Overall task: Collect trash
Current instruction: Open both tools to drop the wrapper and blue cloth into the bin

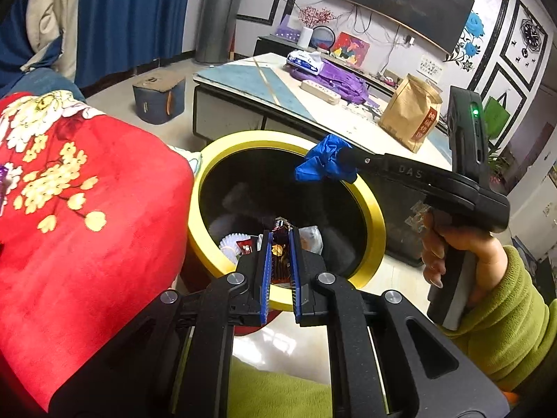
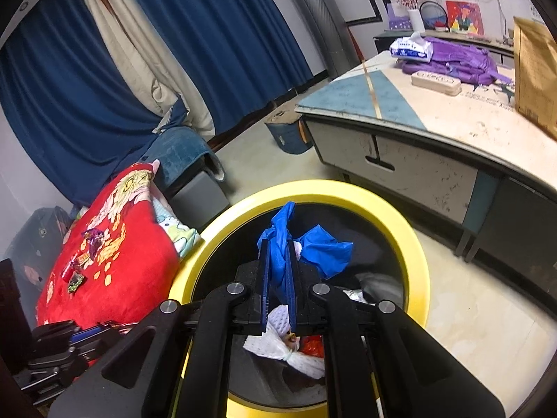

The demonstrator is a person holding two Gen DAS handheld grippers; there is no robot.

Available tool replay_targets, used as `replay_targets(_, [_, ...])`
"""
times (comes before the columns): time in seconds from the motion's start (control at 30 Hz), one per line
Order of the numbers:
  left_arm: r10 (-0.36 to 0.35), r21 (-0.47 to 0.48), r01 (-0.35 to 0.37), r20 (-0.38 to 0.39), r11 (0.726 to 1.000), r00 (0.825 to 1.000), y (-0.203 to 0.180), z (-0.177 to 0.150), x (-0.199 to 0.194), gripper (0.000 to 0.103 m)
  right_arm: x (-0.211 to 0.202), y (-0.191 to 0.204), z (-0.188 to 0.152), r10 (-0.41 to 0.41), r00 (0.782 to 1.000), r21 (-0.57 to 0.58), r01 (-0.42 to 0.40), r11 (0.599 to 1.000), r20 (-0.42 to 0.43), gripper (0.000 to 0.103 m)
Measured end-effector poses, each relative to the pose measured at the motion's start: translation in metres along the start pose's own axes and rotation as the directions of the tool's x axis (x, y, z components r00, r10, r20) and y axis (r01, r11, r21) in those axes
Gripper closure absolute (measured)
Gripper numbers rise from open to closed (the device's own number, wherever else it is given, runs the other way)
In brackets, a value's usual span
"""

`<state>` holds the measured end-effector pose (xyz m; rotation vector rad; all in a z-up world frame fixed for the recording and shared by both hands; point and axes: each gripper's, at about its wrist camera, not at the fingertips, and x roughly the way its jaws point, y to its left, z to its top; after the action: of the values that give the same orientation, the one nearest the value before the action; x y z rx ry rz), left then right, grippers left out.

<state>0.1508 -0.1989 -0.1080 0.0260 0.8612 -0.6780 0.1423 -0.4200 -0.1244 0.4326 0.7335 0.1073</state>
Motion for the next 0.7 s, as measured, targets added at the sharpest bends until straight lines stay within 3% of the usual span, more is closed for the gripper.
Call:
replay_targets(0.17, [-0.003, 0.033, 0.004, -0.020, 0.999, 1.000, -0.008, 0.001, 0.015, 0.097, 0.004, -0.003, -0.002, 0.012, 1.000, 0.017, -0.012, 1.000, -0.018, 0.092])
replay_targets(0.27, [-0.006, 0.046, 0.007, -0.030, 0.999, 1.000, -0.008, 0.002, 0.024, 0.097, 0.003, -0.007, -0.002, 0.012, 1.000, 0.029, -0.011, 1.000, -0.016, 0.078])
replay_targets(0.43, [-0.020, 0.039, 0.022, -0.032, 0.999, 0.999, -0.006, 0.004, 0.032, 0.094, 0.000, -0.012, 0.000, -0.014, 1.000, 0.037, 0.014, 0.999, -0.005, 0.066])
replay_targets(0.5, [-0.015, 0.032, 0.016, -0.033, 0.999, 0.999, -0.003, 0.003, 0.031, 0.075, 0.000, -0.014, 0.001, -0.023, 1.000, 0.042, 0.023, 0.999, -0.003, 0.066])
replay_targets(0.53, [-0.008, 0.027, 0.009, -0.030, 1.000, 1.000, -0.002, 0.003, 0.030, 0.061, 0.000, -0.014, 0.001, -0.025, 1.000, 0.045, 0.025, 0.999, -0.002, 0.064])
replay_targets(0.6, [0.012, 0.018, -0.012, -0.013, 1.000, 1.000, 0.001, 0.002, 0.025, 0.054, 0.000, -0.014, 0.001, -0.031, 1.000, 0.044, 0.031, 0.999, 0.003, 0.062])
replay_targets(0.67, [0.032, 0.011, -0.033, 0.005, 0.999, 0.999, 0.003, 0.003, 0.020, 0.038, -0.001, -0.011, 0.001, -0.037, 0.999, 0.035, 0.036, 0.999, 0.008, 0.056])
replay_targets(0.7, [0.034, -0.001, -0.034, 0.018, 0.999, 0.999, 0.007, 0.003, 0.014, 0.035, -0.002, -0.009, 0.001, -0.044, 0.999, 0.025, 0.044, 0.999, 0.012, 0.055])
